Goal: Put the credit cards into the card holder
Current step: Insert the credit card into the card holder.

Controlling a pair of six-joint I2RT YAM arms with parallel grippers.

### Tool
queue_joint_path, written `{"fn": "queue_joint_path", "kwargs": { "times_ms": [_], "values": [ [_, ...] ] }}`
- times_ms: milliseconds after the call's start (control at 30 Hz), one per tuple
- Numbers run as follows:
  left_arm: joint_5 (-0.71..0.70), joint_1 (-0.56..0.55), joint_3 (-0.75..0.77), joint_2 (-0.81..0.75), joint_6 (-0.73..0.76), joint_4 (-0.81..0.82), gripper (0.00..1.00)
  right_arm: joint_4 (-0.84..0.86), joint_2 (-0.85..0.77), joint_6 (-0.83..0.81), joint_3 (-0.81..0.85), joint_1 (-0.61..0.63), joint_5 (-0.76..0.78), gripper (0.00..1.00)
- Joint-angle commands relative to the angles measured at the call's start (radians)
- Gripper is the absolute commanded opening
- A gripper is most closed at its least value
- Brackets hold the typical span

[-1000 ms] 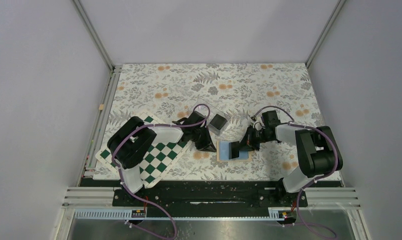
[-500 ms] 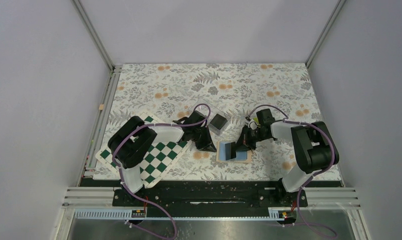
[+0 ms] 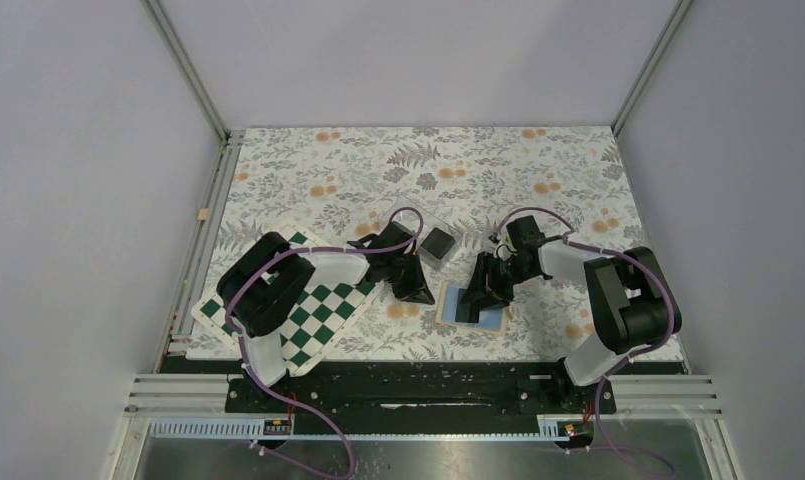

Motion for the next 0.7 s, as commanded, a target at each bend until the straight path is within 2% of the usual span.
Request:
{"fn": "queue_joint_path", "kwargs": {
  "times_ms": [0, 267, 667],
  "values": [
    [-0.027, -0.015, 0.025, 0.004, 0.017, -0.019, 0.02, -0.054, -0.025, -0.006, 0.037, 0.033, 0.08, 0.56],
    [-0.018, -0.047, 0.029, 0.009, -0.014, -0.012, 0.02, -0.065, 0.032, 0.04, 0.095, 0.098, 0.102, 0.6],
    [-0.024, -0.072, 0.036, -0.016, -0.033, 0.006, 0.01, -0.046, 0.096, 0.081, 0.14, 0.142, 0.011, 0.56]
  ]
}}
